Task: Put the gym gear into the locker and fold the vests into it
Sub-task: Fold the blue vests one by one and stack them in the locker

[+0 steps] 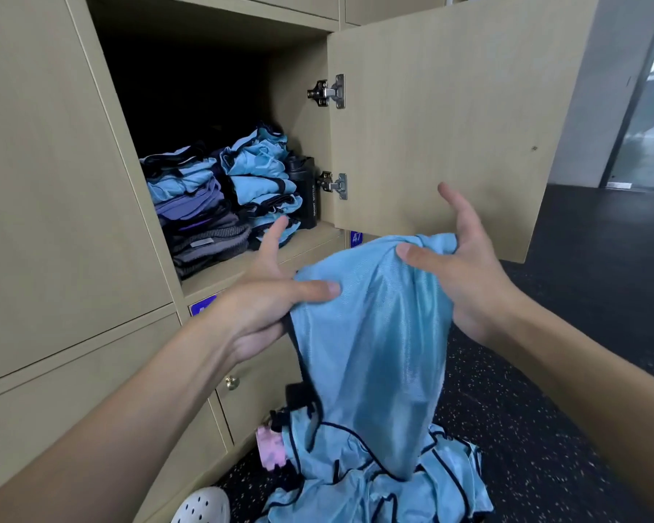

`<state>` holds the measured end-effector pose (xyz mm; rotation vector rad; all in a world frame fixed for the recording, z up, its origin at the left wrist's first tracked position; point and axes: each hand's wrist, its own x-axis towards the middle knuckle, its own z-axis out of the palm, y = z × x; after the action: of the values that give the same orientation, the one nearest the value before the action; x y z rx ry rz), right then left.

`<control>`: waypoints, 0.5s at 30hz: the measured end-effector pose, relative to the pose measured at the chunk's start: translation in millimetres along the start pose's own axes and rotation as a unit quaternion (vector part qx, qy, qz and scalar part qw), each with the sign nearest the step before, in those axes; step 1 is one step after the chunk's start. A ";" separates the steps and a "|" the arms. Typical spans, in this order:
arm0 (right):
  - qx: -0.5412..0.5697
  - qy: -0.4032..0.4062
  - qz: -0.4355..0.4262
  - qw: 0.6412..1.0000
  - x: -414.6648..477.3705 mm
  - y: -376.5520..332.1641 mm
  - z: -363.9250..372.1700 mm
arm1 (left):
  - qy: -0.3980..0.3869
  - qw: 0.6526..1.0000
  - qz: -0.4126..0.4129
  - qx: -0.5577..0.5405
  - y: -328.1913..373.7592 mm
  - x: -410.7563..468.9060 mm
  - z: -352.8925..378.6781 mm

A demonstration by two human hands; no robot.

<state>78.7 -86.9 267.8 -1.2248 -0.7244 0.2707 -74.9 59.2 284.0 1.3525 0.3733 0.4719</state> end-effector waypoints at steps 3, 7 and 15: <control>-0.005 0.019 0.038 0.999 1.7 2.2 -6.6 | 0.042 0.999 0.015 -0.027 1.2 4.6 0.8; -0.056 -0.078 0.103 0.990 -1.3 0.9 -12.1 | 0.092 0.994 0.044 -0.030 0.3 8.1 -3.6; -0.096 0.034 0.077 0.992 3.8 2.8 -14.2 | 0.084 0.995 0.043 0.015 5.2 7.3 -9.2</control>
<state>91.1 -94.6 264.3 -1.4696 -0.6079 0.2885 -74.0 71.5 287.5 1.3660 0.4633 0.6563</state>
